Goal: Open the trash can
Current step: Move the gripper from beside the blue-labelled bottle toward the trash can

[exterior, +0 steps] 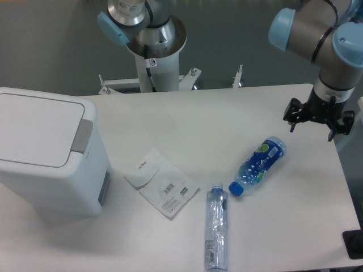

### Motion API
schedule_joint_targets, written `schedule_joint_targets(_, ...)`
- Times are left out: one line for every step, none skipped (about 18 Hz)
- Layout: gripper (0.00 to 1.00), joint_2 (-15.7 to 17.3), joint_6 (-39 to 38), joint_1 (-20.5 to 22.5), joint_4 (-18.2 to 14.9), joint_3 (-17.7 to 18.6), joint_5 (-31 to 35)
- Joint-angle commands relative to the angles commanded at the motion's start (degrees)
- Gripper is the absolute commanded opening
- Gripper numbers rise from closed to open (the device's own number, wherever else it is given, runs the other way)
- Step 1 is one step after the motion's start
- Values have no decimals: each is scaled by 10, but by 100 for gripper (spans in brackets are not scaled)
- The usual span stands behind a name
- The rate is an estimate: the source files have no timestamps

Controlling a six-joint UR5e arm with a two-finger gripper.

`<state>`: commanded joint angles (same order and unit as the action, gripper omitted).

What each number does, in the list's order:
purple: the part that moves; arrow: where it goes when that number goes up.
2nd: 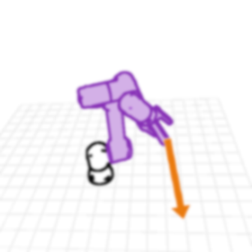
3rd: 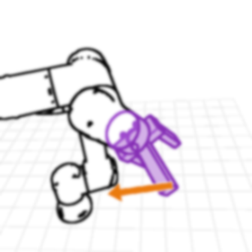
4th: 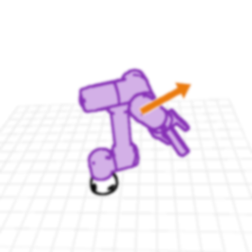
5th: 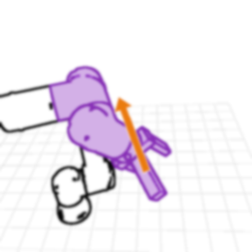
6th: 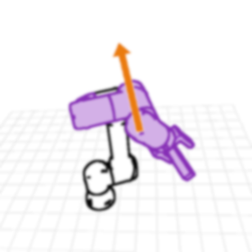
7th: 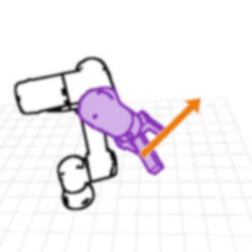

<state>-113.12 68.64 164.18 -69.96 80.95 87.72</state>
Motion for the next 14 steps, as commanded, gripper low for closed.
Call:
schedule_joint_targets(100, -1, 0, 0, 0, 0, 0)
schedule_joint_targets(100, 0, 1, 0, 0, 0, 0)
schedule_joint_targets(100, 0, 3, 0, 0, -1, -1)
schedule_joint_targets(100, 1, 4, 1, 0, -1, -6)
schedule_joint_targets(100, 1, 4, 1, 0, -3, -6)
schedule_joint_targets(100, 2, 4, 0, 1, 1, -9)
schedule_joint_targets(100, 2, 4, -1, 2, 5, -11)
schedule_joint_targets(100, 5, -6, -7, 2, 5, -18)
schedule_joint_targets(100, 15, -27, -14, 1, 7, -17)
schedule_joint_targets(100, 18, -49, -25, 2, 8, -13)
schedule_joint_targets(100, 23, -63, -40, 1, 9, -11)
schedule_joint_targets(100, 35, -81, -51, -2, 9, -10)
schedule_joint_targets(100, 45, -111, -61, -3, 12, -16)
schedule_joint_targets(100, 48, -155, -77, -2, 13, -21)
